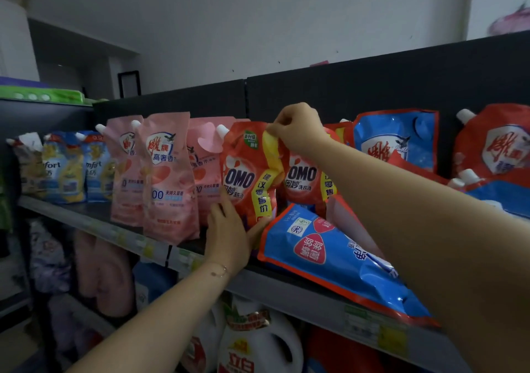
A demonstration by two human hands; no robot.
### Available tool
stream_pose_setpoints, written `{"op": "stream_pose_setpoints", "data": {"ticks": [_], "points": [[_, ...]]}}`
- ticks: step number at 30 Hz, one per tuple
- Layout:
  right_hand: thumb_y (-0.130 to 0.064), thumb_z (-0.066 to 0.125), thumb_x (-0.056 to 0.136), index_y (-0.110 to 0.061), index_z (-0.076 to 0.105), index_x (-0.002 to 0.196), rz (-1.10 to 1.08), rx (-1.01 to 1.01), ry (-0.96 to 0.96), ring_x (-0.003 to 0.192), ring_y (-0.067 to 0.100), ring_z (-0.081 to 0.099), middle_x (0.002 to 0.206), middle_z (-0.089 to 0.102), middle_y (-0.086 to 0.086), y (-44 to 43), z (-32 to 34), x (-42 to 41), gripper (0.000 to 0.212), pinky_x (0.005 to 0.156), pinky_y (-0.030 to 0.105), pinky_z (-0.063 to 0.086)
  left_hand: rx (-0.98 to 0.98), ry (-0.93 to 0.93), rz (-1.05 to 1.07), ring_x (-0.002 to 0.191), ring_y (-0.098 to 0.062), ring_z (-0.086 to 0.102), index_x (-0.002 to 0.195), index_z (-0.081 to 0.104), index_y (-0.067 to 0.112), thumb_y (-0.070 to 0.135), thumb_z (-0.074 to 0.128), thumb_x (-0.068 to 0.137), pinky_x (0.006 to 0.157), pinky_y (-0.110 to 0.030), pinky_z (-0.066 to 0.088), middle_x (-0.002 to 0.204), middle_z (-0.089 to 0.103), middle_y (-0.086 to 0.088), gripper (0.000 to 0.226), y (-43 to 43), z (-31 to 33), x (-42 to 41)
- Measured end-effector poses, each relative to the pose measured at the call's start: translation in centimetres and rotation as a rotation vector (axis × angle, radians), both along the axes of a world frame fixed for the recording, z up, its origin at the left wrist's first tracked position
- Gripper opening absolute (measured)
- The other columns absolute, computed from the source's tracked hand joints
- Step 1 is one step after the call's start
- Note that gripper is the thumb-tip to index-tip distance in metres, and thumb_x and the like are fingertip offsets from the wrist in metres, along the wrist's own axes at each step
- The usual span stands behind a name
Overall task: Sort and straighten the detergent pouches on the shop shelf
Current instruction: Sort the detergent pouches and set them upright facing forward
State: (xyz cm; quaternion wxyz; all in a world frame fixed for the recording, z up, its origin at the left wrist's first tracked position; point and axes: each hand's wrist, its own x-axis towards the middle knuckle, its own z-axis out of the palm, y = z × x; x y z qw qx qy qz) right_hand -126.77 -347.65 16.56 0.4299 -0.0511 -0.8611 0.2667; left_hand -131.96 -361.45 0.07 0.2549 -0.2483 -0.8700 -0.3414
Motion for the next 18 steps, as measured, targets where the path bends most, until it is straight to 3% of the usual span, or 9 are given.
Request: {"op": "stream_pose_setpoints", "data": {"ticks": [3,8,10,12,18], "points": [[-0.042,0.062,0.090,-0.011,0.067,0.092,-0.011,0.015,-0.132,0.073,0.017,0.069,0.084,0.069,0.003,1.3,0.1,0.7,0.032,0.069,0.031,0.060,0.041,-0.025,-0.019,0.124,-0.030,0.041,0.150,0.001,0.013,0.076,0.048,0.070,0.095,-0.041,0.040,0.137,0.036,-0.015,0.113,-0.3,0.4,0.2],[-0.058,0.048,0.091,-0.012,0.068,0.089,0.079,-0.071,-0.242,0.076,0.020,0.071,0.082,0.072,0.005,2.1,-0.6,1.7,0.050,0.075,0.034,0.059,0.070,0.132,-0.036,0.118,-0.026,0.046,0.140,0.026,0.015,0.077,0.032,0.077,0.093,-0.043,0.045,0.133,0.044,-0.011,0.089,-1.0,1.5,0.4],[-0.056,0.043,0.094,-0.010,0.068,0.087,0.062,-0.060,-0.191,0.073,0.022,0.070,0.080,0.072,0.007,2.5,-0.9,2.0,0.053,0.074,0.038,0.059,0.149,0.256,-0.082,0.106,-0.021,0.050,0.129,0.038,0.014,0.067,0.035,0.085,0.088,-0.044,0.048,0.118,0.049,-0.005,0.069,-0.9,2.6,0.6],[-0.051,0.041,0.098,-0.010,0.065,0.078,-0.004,0.001,-0.106,0.062,0.022,0.064,0.071,0.066,0.006,3.0,-1.0,2.3,0.051,0.063,0.039,0.055,0.171,0.417,-0.147,0.096,-0.017,0.049,0.117,0.045,0.015,0.049,0.040,0.085,0.083,-0.041,0.049,0.106,0.050,0.001,0.048,-0.5,4.1,1.0],[-0.028,0.049,0.092,-0.013,0.062,0.077,-0.232,0.194,-0.070,0.065,0.024,0.060,0.071,0.062,0.004,5.8,-0.6,2.8,0.025,0.051,0.030,0.048,-0.106,0.718,-0.435,0.086,-0.016,0.052,0.101,0.056,0.014,0.023,0.047,0.084,0.075,-0.034,0.046,0.096,0.054,0.001,0.022,2.6,8.6,5.0]]}}
